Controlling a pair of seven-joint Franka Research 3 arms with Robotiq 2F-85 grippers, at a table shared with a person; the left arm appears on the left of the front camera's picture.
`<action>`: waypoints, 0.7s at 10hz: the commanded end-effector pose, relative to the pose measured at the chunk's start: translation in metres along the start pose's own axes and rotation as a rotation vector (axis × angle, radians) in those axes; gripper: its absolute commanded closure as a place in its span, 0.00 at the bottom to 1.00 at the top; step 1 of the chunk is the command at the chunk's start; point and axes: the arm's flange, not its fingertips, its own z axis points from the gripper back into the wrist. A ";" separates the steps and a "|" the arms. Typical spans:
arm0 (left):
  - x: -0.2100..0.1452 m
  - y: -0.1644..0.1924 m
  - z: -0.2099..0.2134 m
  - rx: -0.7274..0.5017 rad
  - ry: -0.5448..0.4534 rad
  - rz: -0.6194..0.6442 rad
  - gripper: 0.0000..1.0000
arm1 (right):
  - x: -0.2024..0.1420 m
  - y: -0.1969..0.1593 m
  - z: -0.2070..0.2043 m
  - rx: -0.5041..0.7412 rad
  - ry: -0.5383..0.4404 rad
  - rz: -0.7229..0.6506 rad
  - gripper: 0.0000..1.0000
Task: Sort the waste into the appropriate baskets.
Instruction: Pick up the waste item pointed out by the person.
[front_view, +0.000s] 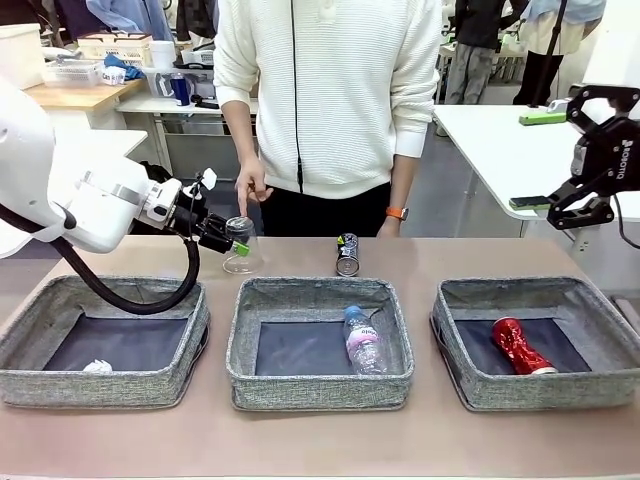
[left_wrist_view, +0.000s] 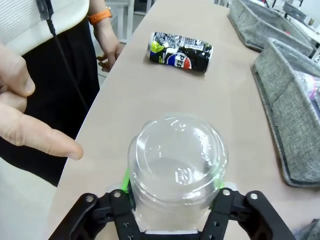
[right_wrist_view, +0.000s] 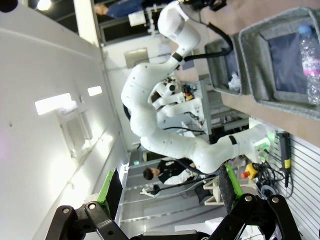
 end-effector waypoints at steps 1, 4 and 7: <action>0.000 0.004 0.002 -0.009 -0.028 -0.019 0.57 | 0.000 0.003 0.000 0.022 0.001 0.007 0.00; -0.001 -0.007 0.008 -0.047 0.023 -0.022 0.70 | 0.000 0.003 0.000 0.022 0.001 0.007 0.00; 0.010 -0.023 0.032 -0.059 0.039 -0.007 0.70 | 0.000 0.003 0.000 0.022 0.001 0.007 0.00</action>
